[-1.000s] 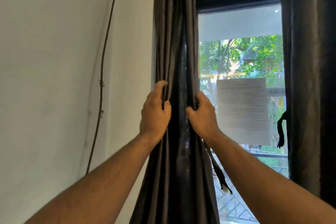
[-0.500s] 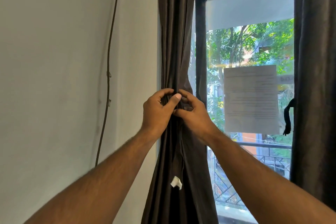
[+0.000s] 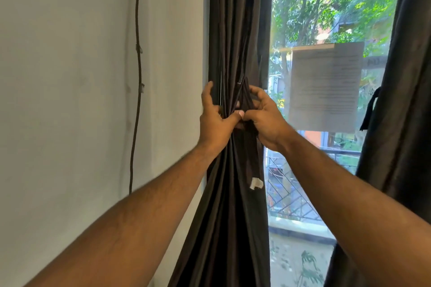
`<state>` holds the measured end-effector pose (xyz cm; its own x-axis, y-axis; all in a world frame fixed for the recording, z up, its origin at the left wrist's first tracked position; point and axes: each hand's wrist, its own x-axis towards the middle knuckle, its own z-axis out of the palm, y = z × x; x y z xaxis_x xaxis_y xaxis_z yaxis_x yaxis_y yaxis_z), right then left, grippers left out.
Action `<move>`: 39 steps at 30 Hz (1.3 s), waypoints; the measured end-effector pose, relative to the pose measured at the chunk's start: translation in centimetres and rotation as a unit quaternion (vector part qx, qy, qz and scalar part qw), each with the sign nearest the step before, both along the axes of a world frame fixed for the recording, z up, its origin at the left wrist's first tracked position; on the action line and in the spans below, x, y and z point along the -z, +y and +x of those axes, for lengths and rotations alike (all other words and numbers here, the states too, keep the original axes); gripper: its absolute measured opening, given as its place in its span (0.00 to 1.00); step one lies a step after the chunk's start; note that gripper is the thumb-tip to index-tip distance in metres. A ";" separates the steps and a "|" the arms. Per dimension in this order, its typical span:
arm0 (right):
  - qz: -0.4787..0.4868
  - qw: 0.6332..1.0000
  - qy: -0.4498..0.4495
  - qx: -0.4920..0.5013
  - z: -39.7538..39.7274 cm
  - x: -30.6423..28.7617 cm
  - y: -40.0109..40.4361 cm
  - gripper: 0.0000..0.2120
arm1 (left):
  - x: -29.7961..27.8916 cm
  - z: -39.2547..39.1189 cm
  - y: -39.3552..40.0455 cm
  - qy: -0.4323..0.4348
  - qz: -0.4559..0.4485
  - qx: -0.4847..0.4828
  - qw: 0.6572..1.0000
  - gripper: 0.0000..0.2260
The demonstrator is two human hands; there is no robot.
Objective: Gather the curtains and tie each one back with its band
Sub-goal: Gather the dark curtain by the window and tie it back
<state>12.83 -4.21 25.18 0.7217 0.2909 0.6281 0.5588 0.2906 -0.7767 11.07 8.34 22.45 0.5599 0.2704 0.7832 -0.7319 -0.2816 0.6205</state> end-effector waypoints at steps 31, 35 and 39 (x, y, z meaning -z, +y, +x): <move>-0.047 0.978 0.125 0.160 0.3 21.4 1.0 0.24 | 18.8 2.1 2.6 0.270 0.176 0.265 0.909 0.31; -0.064 0.983 0.116 0.125 -0.5 21.9 1.2 0.26 | 19.5 1.2 2.9 0.253 0.205 0.319 0.890 0.41; 0.008 0.985 0.127 0.113 -1.4 22.5 0.7 0.11 | 20.0 0.5 4.6 0.242 0.204 0.318 0.894 0.44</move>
<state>11.42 -3.56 2.63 0.9019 0.0962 0.4210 0.3980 0.1937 -0.8967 11.56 12.95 2.43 0.7986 -0.4761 0.3682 -0.4981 -0.1794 0.8483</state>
